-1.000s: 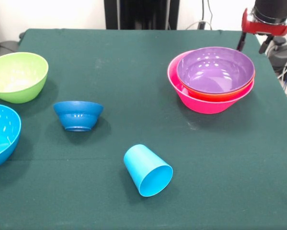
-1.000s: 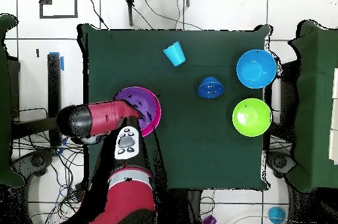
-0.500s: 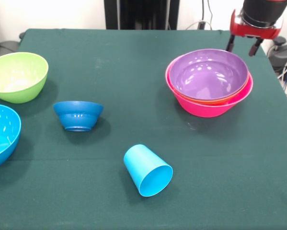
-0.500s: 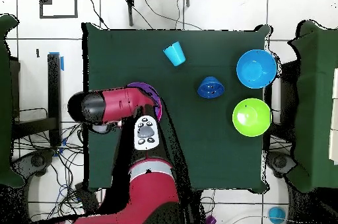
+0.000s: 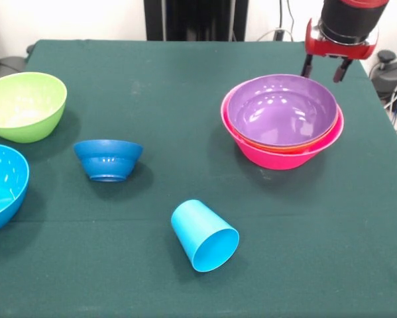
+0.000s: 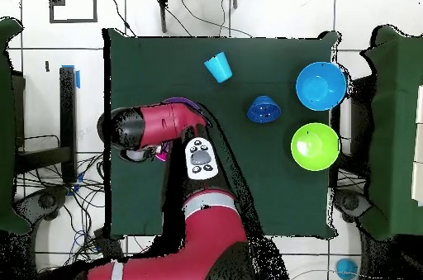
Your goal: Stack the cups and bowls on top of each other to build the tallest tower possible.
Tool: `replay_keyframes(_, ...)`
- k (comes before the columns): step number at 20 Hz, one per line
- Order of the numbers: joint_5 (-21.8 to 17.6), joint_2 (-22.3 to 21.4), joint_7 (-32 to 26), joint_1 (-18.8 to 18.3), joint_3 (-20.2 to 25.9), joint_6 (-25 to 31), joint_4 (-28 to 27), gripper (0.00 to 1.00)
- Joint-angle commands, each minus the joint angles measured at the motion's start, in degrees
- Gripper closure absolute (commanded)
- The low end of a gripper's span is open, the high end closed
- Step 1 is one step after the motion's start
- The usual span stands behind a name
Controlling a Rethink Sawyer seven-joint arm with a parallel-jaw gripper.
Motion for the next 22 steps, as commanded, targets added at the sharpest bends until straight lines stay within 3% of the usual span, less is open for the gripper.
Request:
replay_keyframes(1, -6.1, 4.5, -14.2, -1.7, 6.7, 3.3, -5.4, 0.00)
replay_keyframes(10, -8.6, 1.8, -13.7, -2.9, 7.7, 3.4, -3.2, 0.00)
replay_keyframes(22, -12.1, -1.8, -10.8, -6.3, 8.6, -2.5, 6.2, 0.00)
